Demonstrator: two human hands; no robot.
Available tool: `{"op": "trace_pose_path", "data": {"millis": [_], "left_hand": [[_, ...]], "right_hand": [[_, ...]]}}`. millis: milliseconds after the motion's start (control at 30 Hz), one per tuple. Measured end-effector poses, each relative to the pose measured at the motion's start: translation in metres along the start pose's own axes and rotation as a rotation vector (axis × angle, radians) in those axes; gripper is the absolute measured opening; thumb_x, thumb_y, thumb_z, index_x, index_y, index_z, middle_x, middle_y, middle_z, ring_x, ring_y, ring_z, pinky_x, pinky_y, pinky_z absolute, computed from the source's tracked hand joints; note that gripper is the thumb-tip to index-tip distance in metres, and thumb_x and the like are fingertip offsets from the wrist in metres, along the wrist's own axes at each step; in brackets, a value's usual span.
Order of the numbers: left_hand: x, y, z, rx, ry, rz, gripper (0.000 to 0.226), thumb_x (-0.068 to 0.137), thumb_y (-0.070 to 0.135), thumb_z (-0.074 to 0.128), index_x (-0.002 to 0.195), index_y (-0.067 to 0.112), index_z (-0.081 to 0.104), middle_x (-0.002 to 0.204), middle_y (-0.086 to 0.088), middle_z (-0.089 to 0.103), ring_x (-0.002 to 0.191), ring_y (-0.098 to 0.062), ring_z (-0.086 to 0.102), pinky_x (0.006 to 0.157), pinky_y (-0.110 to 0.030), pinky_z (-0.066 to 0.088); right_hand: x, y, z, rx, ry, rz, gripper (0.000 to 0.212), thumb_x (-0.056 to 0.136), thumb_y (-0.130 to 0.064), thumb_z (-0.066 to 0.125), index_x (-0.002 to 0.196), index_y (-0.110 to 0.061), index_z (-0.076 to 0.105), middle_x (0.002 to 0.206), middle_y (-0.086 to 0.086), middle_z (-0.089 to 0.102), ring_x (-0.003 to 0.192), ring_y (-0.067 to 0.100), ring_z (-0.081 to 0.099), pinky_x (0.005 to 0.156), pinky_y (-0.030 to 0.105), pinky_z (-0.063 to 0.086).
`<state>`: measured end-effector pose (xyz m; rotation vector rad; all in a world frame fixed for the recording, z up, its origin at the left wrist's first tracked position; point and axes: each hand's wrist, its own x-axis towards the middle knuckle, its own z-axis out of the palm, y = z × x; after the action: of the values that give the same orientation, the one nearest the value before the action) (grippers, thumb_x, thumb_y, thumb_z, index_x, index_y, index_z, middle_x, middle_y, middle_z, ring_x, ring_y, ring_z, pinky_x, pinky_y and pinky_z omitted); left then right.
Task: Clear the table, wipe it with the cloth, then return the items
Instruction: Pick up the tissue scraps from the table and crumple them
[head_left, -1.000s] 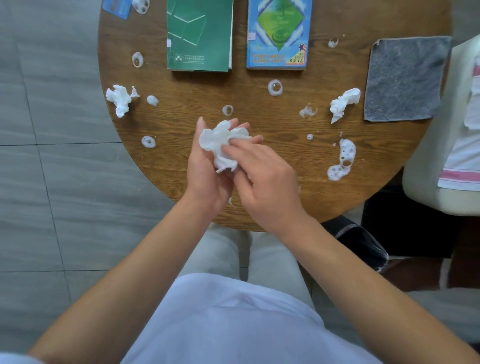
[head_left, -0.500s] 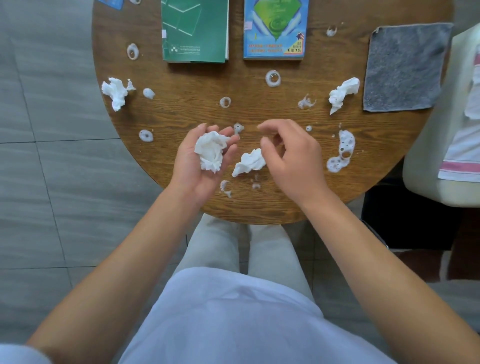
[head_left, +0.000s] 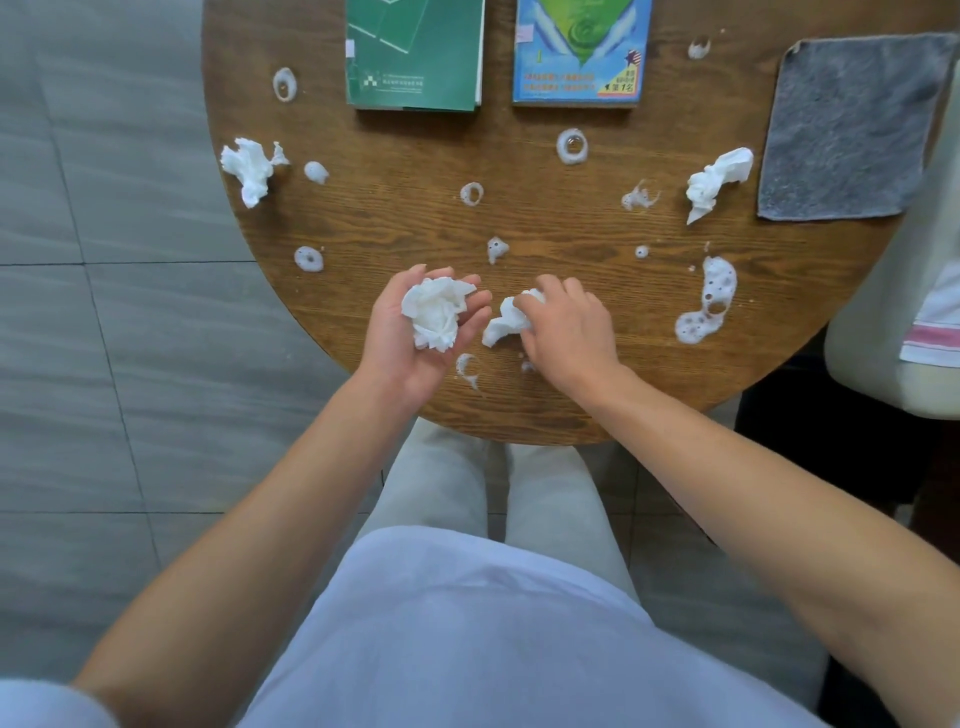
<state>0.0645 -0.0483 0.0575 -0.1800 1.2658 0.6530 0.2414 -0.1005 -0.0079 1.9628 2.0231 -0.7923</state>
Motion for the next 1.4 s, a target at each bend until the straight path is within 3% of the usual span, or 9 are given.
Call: {"op": "trace_pose_path", "data": {"millis": [133,267,500,700,833,933,1200,1300,1400], "left_hand": [[0.002,-0.003,0.003,-0.03,-0.019,-0.001,0.027,0.103,0.03,0.055,0.098,0.007,0.067,0.108,-0.019,0.074,0.088,-0.031,0.073,0.079,-0.04,0.063],[0.004,-0.005,0.009,-0.016,-0.025,0.008,0.028,0.102,0.03,0.054,0.094,0.009,0.069,0.102,-0.016,0.075,0.083,-0.027,0.072,0.083,-0.038,0.059],[0.007,-0.006,0.018,0.059,-0.056,0.032,0.015,0.097,0.022,0.061,0.091,0.01,0.068,0.095,-0.015,0.071,0.08,-0.026,0.068,0.076,-0.034,0.057],[0.001,-0.007,0.049,0.017,-0.211,-0.017,0.027,0.093,0.028,0.071,0.118,0.016,0.066,0.099,-0.008,0.068,0.085,-0.021,0.069,0.074,-0.034,0.059],[0.001,-0.008,0.064,-0.004,-0.194,0.023,0.02,0.096,0.032,0.065,0.108,0.017,0.069,0.11,-0.009,0.069,0.087,-0.02,0.072,0.073,-0.035,0.061],[0.007,-0.01,0.063,0.03,-0.203,0.038,0.014,0.098,0.029,0.068,0.103,0.016,0.067,0.098,-0.007,0.065,0.081,-0.018,0.066,0.076,-0.033,0.057],[0.012,-0.016,0.064,0.148,-0.21,0.044,0.006,0.097,0.019,0.068,0.1,0.017,0.063,0.08,0.001,0.064,0.068,-0.013,0.062,0.064,-0.029,0.054],[0.007,-0.017,0.069,0.124,-0.218,0.035,0.01,0.098,0.014,0.062,0.107,0.018,0.064,0.08,-0.001,0.066,0.066,-0.014,0.062,0.058,-0.025,0.051],[0.007,-0.018,0.07,0.083,-0.229,0.011,0.015,0.099,0.014,0.062,0.113,0.017,0.065,0.085,-0.006,0.066,0.07,-0.016,0.061,0.057,-0.024,0.052]], "right_hand": [[0.007,0.001,0.002,0.032,-0.035,0.014,0.027,0.087,-0.012,0.073,0.113,-0.015,0.066,0.111,0.009,0.055,0.099,0.03,0.053,0.069,0.037,0.035],[0.008,0.004,-0.003,0.085,-0.012,0.061,0.021,0.092,-0.009,0.067,0.111,-0.013,0.061,0.11,0.008,0.053,0.098,0.028,0.055,0.066,0.038,0.042],[-0.008,0.005,-0.064,0.433,0.387,0.049,0.015,0.092,-0.016,0.066,0.107,-0.016,0.067,0.102,0.0,0.059,0.083,0.014,0.058,0.067,0.032,0.051],[-0.027,-0.026,-0.107,0.573,0.5,-0.066,0.016,0.087,-0.017,0.072,0.103,-0.017,0.071,0.102,-0.004,0.068,0.087,0.014,0.063,0.072,0.036,0.055],[-0.03,-0.034,-0.105,0.543,0.531,-0.064,0.015,0.088,-0.02,0.073,0.102,-0.02,0.075,0.099,-0.006,0.073,0.087,0.016,0.064,0.073,0.035,0.052],[-0.032,-0.031,-0.101,0.517,0.526,-0.076,0.013,0.089,-0.022,0.072,0.101,-0.022,0.077,0.099,-0.008,0.074,0.082,0.017,0.061,0.07,0.035,0.051],[-0.035,-0.003,-0.105,0.698,0.377,-0.132,0.019,0.091,-0.026,0.069,0.107,-0.018,0.078,0.114,-0.006,0.071,0.098,0.015,0.063,0.08,0.034,0.056],[-0.029,0.018,-0.114,0.732,0.403,-0.063,0.019,0.094,-0.024,0.066,0.11,-0.019,0.074,0.114,-0.007,0.068,0.09,0.009,0.063,0.073,0.022,0.051],[-0.018,0.052,-0.118,0.681,0.434,0.052,0.024,0.095,-0.029,0.062,0.116,-0.021,0.07,0.116,-0.008,0.065,0.091,0.007,0.063,0.073,0.031,0.056]]}}
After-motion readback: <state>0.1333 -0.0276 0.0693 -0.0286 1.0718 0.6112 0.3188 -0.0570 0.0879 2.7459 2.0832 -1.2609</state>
